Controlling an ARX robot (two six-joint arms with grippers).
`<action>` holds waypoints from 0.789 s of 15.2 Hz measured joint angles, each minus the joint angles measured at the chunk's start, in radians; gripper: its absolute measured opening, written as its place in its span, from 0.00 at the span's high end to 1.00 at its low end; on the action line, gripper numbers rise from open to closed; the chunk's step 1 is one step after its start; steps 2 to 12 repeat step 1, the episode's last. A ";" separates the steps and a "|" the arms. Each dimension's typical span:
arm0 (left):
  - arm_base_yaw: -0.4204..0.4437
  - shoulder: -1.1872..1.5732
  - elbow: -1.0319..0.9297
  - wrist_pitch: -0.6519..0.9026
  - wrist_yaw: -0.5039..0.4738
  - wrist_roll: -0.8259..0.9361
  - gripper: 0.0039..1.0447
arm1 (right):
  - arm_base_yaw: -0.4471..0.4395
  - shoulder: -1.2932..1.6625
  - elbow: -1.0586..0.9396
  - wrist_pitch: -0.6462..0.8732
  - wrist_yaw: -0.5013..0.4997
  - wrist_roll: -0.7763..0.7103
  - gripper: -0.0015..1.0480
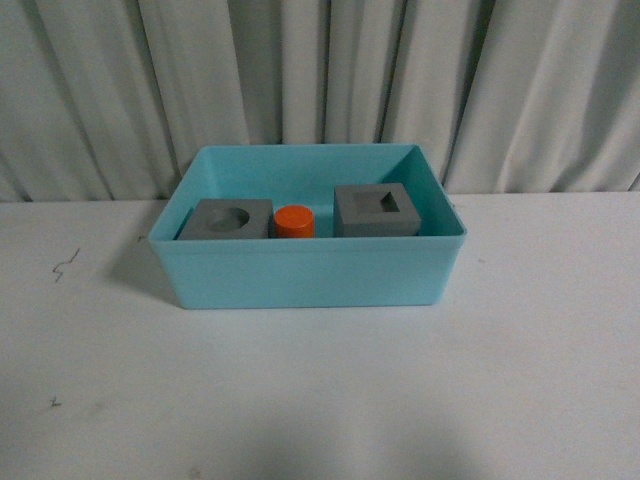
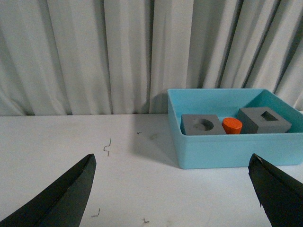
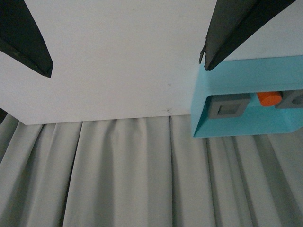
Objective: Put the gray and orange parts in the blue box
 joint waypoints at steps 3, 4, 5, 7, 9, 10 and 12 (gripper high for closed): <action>0.000 0.000 0.000 0.000 0.000 0.000 0.06 | 0.000 0.000 0.000 0.000 0.000 0.000 0.06; 0.000 0.000 0.000 0.000 0.000 0.000 0.06 | 0.000 0.000 0.000 0.000 0.000 0.000 0.06; 0.000 0.000 0.000 0.000 0.000 0.000 0.06 | 0.000 0.000 0.000 0.000 0.000 0.000 0.06; 0.000 0.000 0.000 0.000 0.000 0.000 0.06 | 0.000 0.000 0.000 0.000 0.000 0.000 0.06; 0.000 0.000 0.000 0.000 0.000 0.000 0.06 | 0.000 0.000 0.000 0.000 0.000 0.000 0.06; 0.000 0.000 0.000 0.000 0.000 0.000 0.06 | 0.000 0.000 0.000 0.000 0.000 0.000 0.06; 0.000 0.000 0.000 0.000 0.000 0.000 0.06 | 0.000 0.000 0.000 0.000 0.000 0.000 0.06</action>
